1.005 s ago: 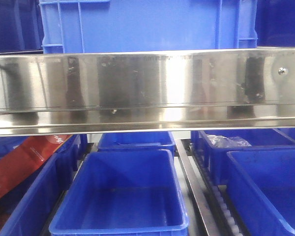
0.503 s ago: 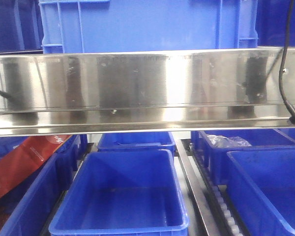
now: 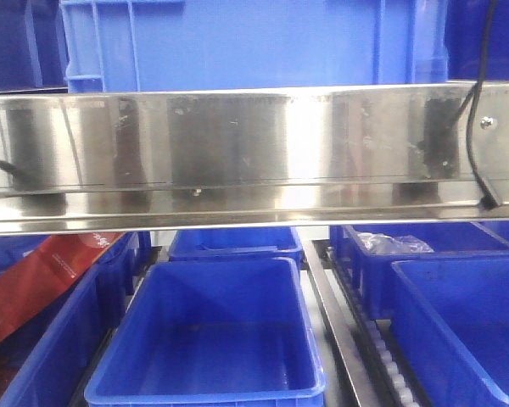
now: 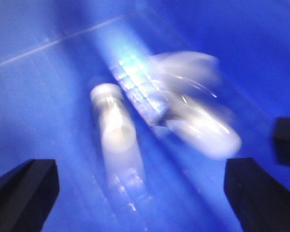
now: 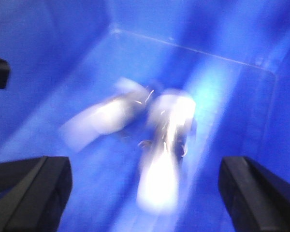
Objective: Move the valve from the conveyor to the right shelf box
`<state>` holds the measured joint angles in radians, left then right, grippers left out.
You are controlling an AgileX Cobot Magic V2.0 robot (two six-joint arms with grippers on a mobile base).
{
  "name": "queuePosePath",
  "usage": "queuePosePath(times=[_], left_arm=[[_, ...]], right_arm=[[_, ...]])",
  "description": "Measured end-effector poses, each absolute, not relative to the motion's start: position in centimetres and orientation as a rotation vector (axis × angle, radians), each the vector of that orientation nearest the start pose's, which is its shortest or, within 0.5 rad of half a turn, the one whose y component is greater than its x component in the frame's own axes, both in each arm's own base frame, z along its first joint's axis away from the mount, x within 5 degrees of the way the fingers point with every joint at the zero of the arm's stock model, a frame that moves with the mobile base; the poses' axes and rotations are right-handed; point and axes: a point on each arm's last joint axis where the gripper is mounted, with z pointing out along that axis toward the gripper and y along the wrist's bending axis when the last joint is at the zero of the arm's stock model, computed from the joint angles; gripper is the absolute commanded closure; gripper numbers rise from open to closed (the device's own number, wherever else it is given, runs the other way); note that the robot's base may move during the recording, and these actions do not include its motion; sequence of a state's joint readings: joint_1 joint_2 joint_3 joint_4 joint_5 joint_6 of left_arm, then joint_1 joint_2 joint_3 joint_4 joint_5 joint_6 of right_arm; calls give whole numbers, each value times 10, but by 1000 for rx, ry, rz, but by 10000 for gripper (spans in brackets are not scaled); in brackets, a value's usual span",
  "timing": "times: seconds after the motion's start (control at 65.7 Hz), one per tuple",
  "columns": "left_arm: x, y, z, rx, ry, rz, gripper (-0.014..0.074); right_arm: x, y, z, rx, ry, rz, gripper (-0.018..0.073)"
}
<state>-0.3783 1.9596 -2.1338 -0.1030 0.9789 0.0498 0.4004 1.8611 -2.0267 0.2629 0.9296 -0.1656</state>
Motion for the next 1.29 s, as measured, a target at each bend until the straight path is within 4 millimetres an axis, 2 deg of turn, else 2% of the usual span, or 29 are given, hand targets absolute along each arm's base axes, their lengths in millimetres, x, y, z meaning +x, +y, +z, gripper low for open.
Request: queuePosePath(times=[0.076,0.183,0.32,0.35,0.396,0.457,0.533,0.609,0.716,0.868,1.051,1.218,1.295], left_arm=[[405,-169,408,466,2230,-298,42],[389,-161,434,462,2174,-272,135],[355,-142,480,450,2071,-207,409],[344,-136,492,444,2040,-186,513],[332,-129,504,437,2011,-157,596],[317,-120,518,428,1981,-121,701],[299,-108,531,415,1965,-66,707],[289,-93,535,373,1978,-43,707],[277,-72,529,303,2021,-19,707],[253,-49,511,213,1994,-63,707],[198,-38,483,195,1915,-105,707],[147,-28,447,187,1820,-119,707],[123,-24,426,183,1781,-124,707]], right_arm=[[377,180,423,-564,2152,452,78],[360,173,448,-557,2092,456,213],[329,160,486,-547,1989,460,524],[321,156,494,-544,1966,459,615],[308,150,507,-540,1928,450,713],[297,144,518,-534,1895,427,716],[285,135,529,-501,1873,404,717],[276,123,533,-461,1873,382,718],[269,105,527,-417,1908,338,718],[251,90,499,-374,1949,315,718],[203,74,468,-348,1915,313,718],[154,57,438,-365,1826,278,718],[135,50,413,-377,1805,257,718]])
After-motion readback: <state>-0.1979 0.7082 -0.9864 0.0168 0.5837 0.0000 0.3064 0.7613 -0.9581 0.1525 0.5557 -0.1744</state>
